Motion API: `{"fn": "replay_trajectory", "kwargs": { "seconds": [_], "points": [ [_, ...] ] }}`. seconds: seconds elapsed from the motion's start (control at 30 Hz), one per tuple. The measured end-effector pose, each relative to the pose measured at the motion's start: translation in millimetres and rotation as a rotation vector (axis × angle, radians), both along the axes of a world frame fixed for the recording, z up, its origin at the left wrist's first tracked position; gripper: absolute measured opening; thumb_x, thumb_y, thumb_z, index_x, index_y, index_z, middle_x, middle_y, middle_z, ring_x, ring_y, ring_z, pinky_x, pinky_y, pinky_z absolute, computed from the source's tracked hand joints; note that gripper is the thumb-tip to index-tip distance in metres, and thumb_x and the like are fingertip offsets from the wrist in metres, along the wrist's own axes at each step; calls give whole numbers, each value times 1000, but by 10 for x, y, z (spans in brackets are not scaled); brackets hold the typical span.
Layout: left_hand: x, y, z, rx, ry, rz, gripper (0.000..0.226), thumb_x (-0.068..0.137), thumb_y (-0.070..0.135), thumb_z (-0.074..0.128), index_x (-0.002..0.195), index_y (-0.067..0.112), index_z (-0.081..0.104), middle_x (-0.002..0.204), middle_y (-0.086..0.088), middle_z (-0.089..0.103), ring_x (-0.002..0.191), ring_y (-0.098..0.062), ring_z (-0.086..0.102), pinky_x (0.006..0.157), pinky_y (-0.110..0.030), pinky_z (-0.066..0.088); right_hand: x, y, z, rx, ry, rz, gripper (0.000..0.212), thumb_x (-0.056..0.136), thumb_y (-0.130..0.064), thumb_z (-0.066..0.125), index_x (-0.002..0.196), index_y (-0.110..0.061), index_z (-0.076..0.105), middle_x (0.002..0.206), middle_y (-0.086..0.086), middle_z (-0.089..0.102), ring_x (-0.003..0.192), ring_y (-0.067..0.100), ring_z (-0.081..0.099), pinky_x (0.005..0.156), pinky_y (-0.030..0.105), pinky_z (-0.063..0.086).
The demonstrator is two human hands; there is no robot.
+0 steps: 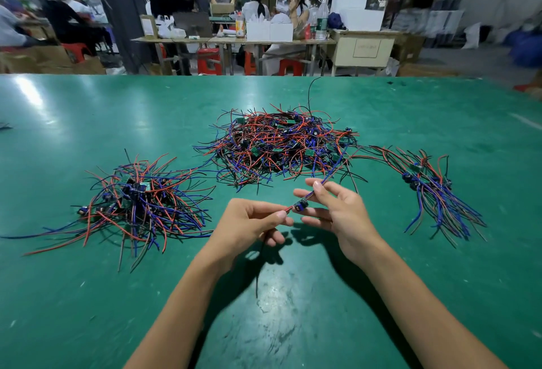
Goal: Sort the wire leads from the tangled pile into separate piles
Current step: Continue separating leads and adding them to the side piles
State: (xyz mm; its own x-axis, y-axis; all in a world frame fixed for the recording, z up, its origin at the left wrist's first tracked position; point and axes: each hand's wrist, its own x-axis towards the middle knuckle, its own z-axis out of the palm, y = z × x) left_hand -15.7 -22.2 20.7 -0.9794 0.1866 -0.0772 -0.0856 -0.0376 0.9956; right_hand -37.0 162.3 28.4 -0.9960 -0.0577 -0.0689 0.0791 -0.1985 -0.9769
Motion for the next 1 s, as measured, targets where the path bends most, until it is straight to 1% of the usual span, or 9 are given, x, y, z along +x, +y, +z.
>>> {"fn": "replay_trajectory", "kwargs": {
  "seconds": [0.13,0.23,0.37,0.5,0.6,0.73,0.83,0.9,1.0],
  "points": [
    [-24,-9,-20,-178,100,80,15,97,18,64,104,11,76,84,-5,77,45,-9,46,44,-16,37,-10,10,12,-88,1,-37,20,102,-26,57,114,-11,64,104,6,78,80,25,76,60,26,60],
    [-48,-47,-25,-259,176,137,14,97,23,65,98,17,78,80,-1,77,43,-6,36,45,-14,33,-33,49,28,-139,2,-107,18,102,-25,57,113,-12,65,100,7,78,78,25,77,61,24,60],
    [-57,-98,-34,-368,216,150,17,95,32,68,88,21,79,75,5,76,47,-5,32,46,-17,29,-76,95,33,-174,-5,-200,14,103,-23,55,109,-15,66,92,7,79,70,21,76,57,23,59],
    [-48,-88,-6,-345,219,180,18,93,37,68,92,24,79,70,5,72,50,-3,39,49,-14,32,-106,179,66,-176,19,-293,10,102,-25,58,102,-17,65,88,5,79,66,19,75,52,22,57],
    [-43,-94,50,-139,154,239,19,94,37,66,99,24,79,74,3,73,47,-6,37,45,-15,31,-154,283,110,-118,29,-374,13,102,-26,58,103,-16,66,79,3,74,63,22,75,48,23,57],
    [-45,-106,80,-56,81,293,19,99,34,59,103,29,77,84,6,76,47,-9,42,45,-16,35,-329,517,304,-313,22,-441,14,106,-18,51,108,-7,58,94,20,72,73,26,77,64,29,63],
    [-61,-122,66,-66,45,320,20,100,30,58,100,29,78,88,4,76,47,-9,46,46,-16,37,-555,815,521,-477,59,-614,12,107,-17,48,101,-8,54,106,24,69,74,26,77,70,32,63],
    [-64,-124,65,-66,36,317,20,100,27,58,98,29,78,88,3,77,46,-9,47,46,-15,37,-707,1018,588,-565,70,-733,13,107,-16,46,100,-10,54,121,26,65,77,25,75,78,32,62],
    [-63,-112,60,-67,33,305,21,100,22,58,97,26,78,83,4,76,45,-9,48,44,-15,37,-824,1245,474,-598,-42,-755,15,108,-11,42,118,-3,50,144,24,51,117,30,65,99,30,52]
  ]
}}
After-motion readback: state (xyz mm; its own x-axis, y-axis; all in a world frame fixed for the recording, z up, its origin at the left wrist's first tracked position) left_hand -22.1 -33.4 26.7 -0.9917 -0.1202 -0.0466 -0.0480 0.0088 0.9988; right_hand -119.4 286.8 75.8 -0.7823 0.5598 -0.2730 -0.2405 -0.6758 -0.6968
